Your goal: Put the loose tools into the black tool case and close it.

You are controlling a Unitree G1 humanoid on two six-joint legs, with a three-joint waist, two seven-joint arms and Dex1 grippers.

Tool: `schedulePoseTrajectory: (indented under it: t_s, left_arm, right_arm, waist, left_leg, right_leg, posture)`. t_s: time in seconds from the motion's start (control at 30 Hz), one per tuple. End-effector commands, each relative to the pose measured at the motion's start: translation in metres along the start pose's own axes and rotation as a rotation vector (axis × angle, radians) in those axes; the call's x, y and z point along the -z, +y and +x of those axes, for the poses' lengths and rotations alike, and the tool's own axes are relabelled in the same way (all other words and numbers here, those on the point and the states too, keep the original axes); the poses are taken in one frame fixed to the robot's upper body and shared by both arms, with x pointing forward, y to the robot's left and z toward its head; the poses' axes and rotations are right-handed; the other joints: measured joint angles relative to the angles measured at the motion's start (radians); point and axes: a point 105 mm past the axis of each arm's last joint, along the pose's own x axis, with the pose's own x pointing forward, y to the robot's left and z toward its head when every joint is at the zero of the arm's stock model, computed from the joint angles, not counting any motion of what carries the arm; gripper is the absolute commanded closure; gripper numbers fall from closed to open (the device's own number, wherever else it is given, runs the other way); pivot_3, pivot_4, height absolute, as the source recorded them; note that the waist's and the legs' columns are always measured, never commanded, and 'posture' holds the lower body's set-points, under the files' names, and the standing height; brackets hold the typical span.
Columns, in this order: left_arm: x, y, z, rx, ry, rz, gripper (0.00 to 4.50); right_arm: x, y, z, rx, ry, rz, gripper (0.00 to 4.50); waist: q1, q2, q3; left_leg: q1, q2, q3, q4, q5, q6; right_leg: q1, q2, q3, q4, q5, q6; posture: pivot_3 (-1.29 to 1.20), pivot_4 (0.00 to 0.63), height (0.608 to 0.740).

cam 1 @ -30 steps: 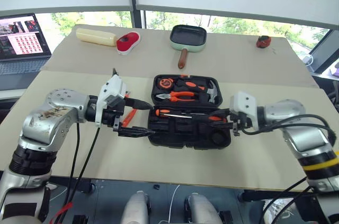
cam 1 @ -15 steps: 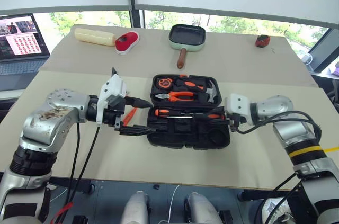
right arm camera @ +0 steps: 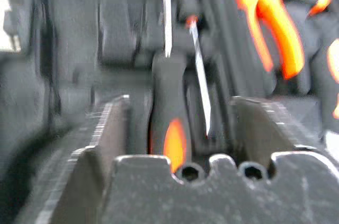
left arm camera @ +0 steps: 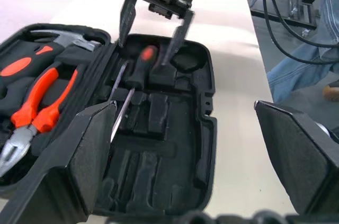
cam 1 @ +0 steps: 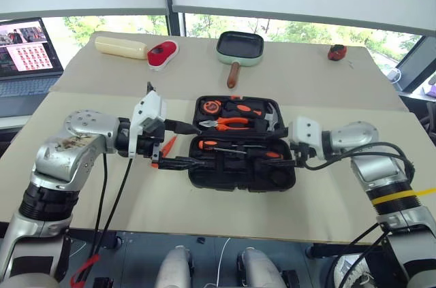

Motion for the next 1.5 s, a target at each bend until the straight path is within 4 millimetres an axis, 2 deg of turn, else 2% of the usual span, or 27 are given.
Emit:
schedulePoseTrajectory:
  t_s: [0.03, 0.07, 0.2, 0.33, 0.37, 0.5, 0.67, 0.8, 0.87, 1.0, 1.17, 1.27, 1.33, 1.5]
  left_arm:
    - [-0.007, 0.002, 0.001, 0.006, -0.006, 0.044, 0.00]
    - [-0.007, 0.002, 0.001, 0.006, -0.006, 0.045, 0.00]
    - [-0.008, 0.002, 0.002, 0.008, -0.010, 0.046, 0.00]
    - [-0.007, 0.004, 0.002, 0.004, -0.006, 0.049, 0.00]
    - [-0.007, 0.004, 0.002, 0.003, -0.006, 0.049, 0.00]
    - [-0.006, 0.004, 0.001, 0.000, -0.005, 0.048, 0.00]
    - [-0.005, 0.005, 0.000, -0.009, -0.001, 0.049, 0.00]
    - [-0.004, 0.005, 0.001, -0.013, -0.003, 0.047, 0.00]
    - [-0.002, 0.004, 0.001, -0.016, -0.002, 0.044, 0.00]
    - [0.003, 0.003, -0.002, -0.054, -0.001, 0.022, 0.00]
    - [0.015, 0.007, -0.023, -0.246, -0.013, -0.053, 0.00]
    - [0.030, 0.005, -0.048, -0.422, -0.014, -0.126, 0.00]
    - [0.049, 0.000, -0.076, -0.609, 0.000, -0.184, 0.00]
    - [0.093, -0.037, -0.130, -0.874, 0.103, -0.319, 0.00]
  right_arm:
    - [-0.016, -0.005, -0.002, 0.036, -0.061, 0.024, 1.22]
    - [-0.016, -0.004, -0.001, 0.037, -0.063, 0.030, 1.44]
    - [-0.012, -0.001, 0.009, 0.039, -0.062, 0.059, 2.88]
    - [0.002, 0.000, 0.018, 0.056, -0.030, 0.074, 4.30]
    - [0.004, 0.001, 0.020, 0.058, -0.024, 0.078, 4.42]
    - [0.013, 0.010, 0.030, 0.027, 0.018, 0.087, 4.42]
    - [0.039, 0.033, 0.038, -0.085, 0.174, -0.016, 4.42]
    - [0.038, 0.035, 0.042, -0.084, 0.181, -0.026, 4.42]
    - [0.032, 0.031, 0.041, -0.060, 0.161, -0.037, 4.42]
    - [-0.006, 0.011, 0.030, 0.070, -0.003, 0.011, 4.42]
    - [-0.048, 0.004, -0.001, 0.155, -0.183, 0.152, 4.42]
    - [-0.067, 0.013, -0.017, 0.138, -0.263, 0.240, 3.60]
    - [-0.078, 0.022, -0.024, 0.117, -0.293, 0.269, 2.96]
    - [-0.085, 0.031, -0.029, 0.105, -0.304, 0.311, 1.20]
  waist:
    - [0.000, 0.000, 0.000]
    - [0.000, 0.000, 0.000]
    - [0.000, 0.000, 0.000]
    - [0.000, 0.000, 0.000]
    - [0.000, 0.000, 0.000]
    - [-0.001, 0.000, 0.000]
    - [-0.001, 0.000, 0.000]
    - [-0.001, -0.001, -0.001]
    - [-0.001, -0.001, -0.001]
    - [-0.003, -0.001, -0.001]
    - [-0.003, 0.001, 0.000]
    - [-0.003, 0.001, 0.000]
    - [-0.003, 0.000, 0.001]
    - [-0.006, 0.000, 0.001]
  left_leg:
    - [0.000, 0.000, 0.000, 0.000, 0.000, 0.000]
    - [0.000, 0.000, 0.000, 0.000, 0.000, 0.000]
    - [0.000, 0.000, 0.000, 0.000, 0.000, 0.000]
    - [0.000, 0.000, 0.000, 0.000, 0.000, 0.000]
    - [0.000, 0.000, 0.000, 0.000, 0.000, 0.000]
    - [0.000, 0.000, 0.000, 0.000, 0.000, 0.000]
    - [0.002, 0.000, 0.000, 0.000, 0.000, 0.000]
    - [0.004, 0.000, 0.000, 0.000, 0.000, 0.000]
    - [0.004, 0.000, 0.000, 0.000, 0.000, 0.000]
    - [0.004, 0.001, 0.000, 0.000, 0.000, 0.000]
    - [0.000, 0.001, 0.000, 0.000, 0.000, 0.000]
    - [0.000, 0.002, 0.000, -0.001, 0.000, 0.000]
    - [0.000, 0.002, 0.000, -0.002, 0.000, 0.000]
    - [0.003, 0.003, 0.000, -0.005, 0.000, 0.000]
  right_leg:
    - [0.000, 0.000, 0.000, 0.000, 0.000, 0.000]
    - [0.000, 0.000, 0.000, 0.000, 0.000, 0.000]
    - [0.000, 0.000, 0.000, 0.000, 0.000, 0.000]
    - [0.000, 0.000, 0.000, 0.000, 0.000, 0.000]
    - [0.000, 0.000, 0.000, 0.000, 0.000, 0.000]
    - [0.000, 0.000, 0.000, 0.000, 0.000, 0.000]
    - [0.001, 0.000, 0.000, 0.000, 0.000, 0.000]
    - [0.003, 0.000, 0.000, 0.000, 0.000, 0.000]
    - [0.004, 0.000, 0.000, 0.000, 0.000, 0.000]
    - [0.003, 0.000, 0.000, 0.001, 0.000, -0.001]
    - [-0.002, 0.001, 0.000, 0.002, 0.000, -0.001]
    - [-0.002, 0.000, 0.000, 0.002, 0.000, -0.001]
    - [-0.002, 0.000, 0.000, 0.002, 0.000, -0.001]
    - [-0.002, -0.001, 0.000, 0.001, 0.000, -0.003]
  posture:
    - [0.00, 0.150, 0.740]
    - [0.00, 0.150, 0.740]
    - [0.00, 0.150, 0.740]
    - [0.00, 0.150, 0.740]
    - [0.00, 0.150, 0.740]
    - [0.00, 0.150, 0.740]
    - [0.00, 0.150, 0.740]
    - [0.00, 0.150, 0.740]
    - [0.00, 0.150, 0.740]
    - [0.00, 0.150, 0.740]
    - [0.00, 0.150, 0.740]
    - [0.00, 0.150, 0.740]
    - [0.00, 0.150, 0.740]
    - [0.00, 0.150, 0.740]
